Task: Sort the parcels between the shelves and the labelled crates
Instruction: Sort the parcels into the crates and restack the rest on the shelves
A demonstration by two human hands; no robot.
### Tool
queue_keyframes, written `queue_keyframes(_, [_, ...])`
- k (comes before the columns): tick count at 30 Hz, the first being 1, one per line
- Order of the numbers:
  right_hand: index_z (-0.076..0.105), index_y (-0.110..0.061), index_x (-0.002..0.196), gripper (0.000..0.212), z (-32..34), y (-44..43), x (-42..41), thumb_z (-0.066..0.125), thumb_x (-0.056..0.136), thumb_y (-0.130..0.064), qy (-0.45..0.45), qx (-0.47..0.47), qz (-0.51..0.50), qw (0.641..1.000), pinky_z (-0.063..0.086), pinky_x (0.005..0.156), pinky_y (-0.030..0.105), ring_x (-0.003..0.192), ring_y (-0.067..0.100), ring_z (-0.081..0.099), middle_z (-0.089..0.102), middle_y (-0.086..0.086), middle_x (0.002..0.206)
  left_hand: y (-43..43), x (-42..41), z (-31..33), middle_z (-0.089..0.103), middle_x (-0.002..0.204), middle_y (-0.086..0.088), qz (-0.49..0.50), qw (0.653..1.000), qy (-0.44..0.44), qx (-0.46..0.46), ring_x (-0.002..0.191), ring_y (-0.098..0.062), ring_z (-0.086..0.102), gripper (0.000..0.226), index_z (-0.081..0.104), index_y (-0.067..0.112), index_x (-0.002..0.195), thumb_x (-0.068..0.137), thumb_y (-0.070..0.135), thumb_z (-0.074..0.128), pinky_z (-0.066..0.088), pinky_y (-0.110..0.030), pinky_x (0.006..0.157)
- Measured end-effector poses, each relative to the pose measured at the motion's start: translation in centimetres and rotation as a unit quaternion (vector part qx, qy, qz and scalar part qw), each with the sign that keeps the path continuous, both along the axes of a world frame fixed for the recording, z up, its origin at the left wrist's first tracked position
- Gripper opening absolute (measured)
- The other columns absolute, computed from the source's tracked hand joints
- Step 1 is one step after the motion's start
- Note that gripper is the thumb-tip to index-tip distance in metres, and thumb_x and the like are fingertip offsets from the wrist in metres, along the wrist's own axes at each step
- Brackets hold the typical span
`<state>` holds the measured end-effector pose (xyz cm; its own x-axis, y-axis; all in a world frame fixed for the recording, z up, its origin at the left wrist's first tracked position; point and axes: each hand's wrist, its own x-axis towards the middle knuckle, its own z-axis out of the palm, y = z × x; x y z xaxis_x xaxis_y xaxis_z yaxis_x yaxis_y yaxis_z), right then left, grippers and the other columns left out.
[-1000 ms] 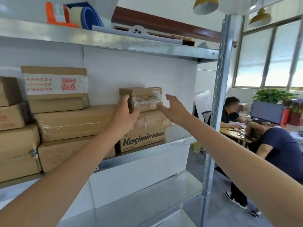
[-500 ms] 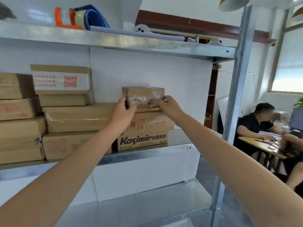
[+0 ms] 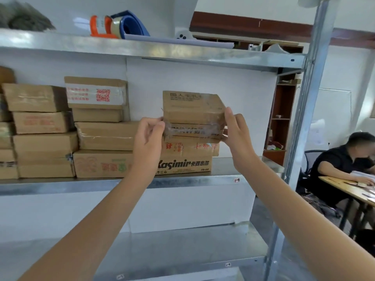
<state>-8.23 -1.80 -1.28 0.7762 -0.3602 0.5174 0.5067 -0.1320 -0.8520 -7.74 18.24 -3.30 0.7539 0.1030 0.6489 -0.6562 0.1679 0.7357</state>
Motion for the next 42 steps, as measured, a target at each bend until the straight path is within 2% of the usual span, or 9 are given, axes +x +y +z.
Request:
queue_keyframes(4, [0.051, -0.021, 0.092, 0.042, -1.6, 1.0, -2.5, 0.054, 0.091, -0.063, 0.000, 0.018, 0.026, 0.999, 0.057, 0.090, 0.042, 0.090, 0.015, 0.065, 0.063, -0.008, 0.087, 1.3, -2.5, -2.0, 0.063, 0.101, -0.026, -0.003, 0.999, 0.033, -0.039, 0.101, -0.043, 0.061, 0.032, 0.054, 0.020, 0.081, 0.087, 0.051, 0.062, 0.044, -0.061, 0.104])
queue_keyframes(9, [0.060, -0.024, 0.107, 0.047, -5.0, 3.0, -5.1, 0.071, 0.076, -0.057, 0.021, 0.007, 0.076, 0.997, 0.051, 0.068, 0.018, 0.085, 0.004, 0.067, 0.069, -0.012, 0.093, 4.1, -5.2, -6.9, 0.067, 0.107, -0.023, 0.034, 0.995, 0.078, -0.042, 0.109, -0.036, 0.064, 0.064, 0.053, 0.009, 0.080, 0.072, 0.070, 0.072, 0.049, -0.052, 0.103])
queue_keyframes(12, [0.064, -0.030, 0.110, 0.039, -8.2, 5.0, -5.6, 0.072, 0.080, -0.053, 0.033, -0.034, 0.117, 0.992, 0.048, 0.062, 0.008, 0.074, -0.006, 0.064, 0.068, -0.019, 0.083, 5.9, -6.4, -10.5, 0.074, 0.105, -0.001, 0.075, 0.989, 0.110, -0.061, 0.104, -0.018, 0.069, 0.047, 0.068, 0.023, 0.092, 0.069, 0.063, 0.078, 0.053, -0.041, 0.096])
queue_keyframes(15, [0.063, -0.034, 0.110, 0.018, -11.7, 7.3, -5.1, 0.064, 0.094, -0.041, 0.059, -0.091, 0.147, 0.983, 0.051, 0.067, 0.013, 0.090, 0.003, 0.065, 0.064, -0.002, 0.110, 7.4, -7.2, -14.5, 0.074, 0.109, 0.005, 0.099, 0.980, 0.160, -0.066, 0.106, -0.014, 0.069, 0.037, 0.071, 0.029, 0.108, 0.079, 0.053, 0.072, 0.053, -0.035, 0.092])
queue_keyframes(19, [0.057, -0.023, 0.125, 0.029, -16.7, 10.0, -4.3, 0.061, 0.097, -0.031, 0.122, -0.186, 0.152, 0.963, 0.053, 0.078, 0.019, 0.102, 0.011, 0.057, 0.052, 0.003, 0.120, 9.4, -8.4, -19.3, 0.074, 0.103, 0.012, 0.168, 0.962, 0.207, -0.057, 0.098, -0.007, 0.069, 0.023, 0.071, 0.027, 0.108, 0.094, 0.043, 0.064, 0.055, -0.021, 0.075])
queue_keyframes(23, [0.058, -0.022, 0.116, 0.029, -19.9, 12.0, -4.3, 0.071, 0.090, -0.022, 0.159, -0.219, 0.175, 0.947, 0.054, 0.079, 0.023, 0.097, 0.005, 0.062, 0.065, -0.008, 0.109, 11.7, -10.0, -21.5, 0.073, 0.095, 0.017, 0.227, 0.954, 0.196, -0.009, 0.087, 0.005, 0.065, 0.019, 0.072, 0.025, 0.109, 0.097, 0.033, 0.059, 0.049, -0.008, 0.069])
queue_keyframes(35, [0.044, -0.035, 0.096, 0.048, -24.3, 16.7, -2.9, 0.078, 0.080, -0.005, 0.150, -0.263, 0.244, 0.921, 0.047, 0.057, 0.011, 0.068, -0.002, 0.057, 0.059, -0.016, 0.098, 16.0, -12.5, -25.8, 0.061, 0.102, -0.003, 0.299, 0.919, 0.258, 0.000, 0.087, -0.016, 0.065, 0.021, 0.070, 0.029, 0.110, 0.099, 0.016, 0.059, 0.053, -0.016, 0.079])
queue_keyframes(38, [0.043, -0.037, 0.098, 0.047, -24.4, 17.1, -3.0, 0.081, 0.080, -0.016, 0.153, -0.252, 0.273, 0.915, 0.045, 0.061, 0.008, 0.069, -0.002, 0.057, 0.059, -0.024, 0.099, 16.3, -12.9, -26.5, 0.070, 0.103, -0.009, 0.257, 0.918, 0.289, -0.088, 0.093, -0.025, 0.069, 0.032, 0.073, 0.017, 0.105, 0.105, 0.031, 0.044, 0.059, -0.029, 0.085])
queue_keyframes(42, [0.040, -0.042, 0.099, 0.052, -23.7, 17.9, -3.3, 0.075, 0.066, -0.063, 0.170, -0.292, 0.280, 0.899, 0.043, 0.063, 0.017, 0.079, -0.004, 0.058, 0.059, -0.021, 0.098, 16.5, -13.1, -27.7, 0.073, 0.108, -0.007, 0.240, 0.914, 0.307, -0.114, 0.100, -0.022, 0.071, 0.044, 0.064, 0.008, 0.109, 0.106, 0.040, 0.034, 0.057, -0.030, 0.093])
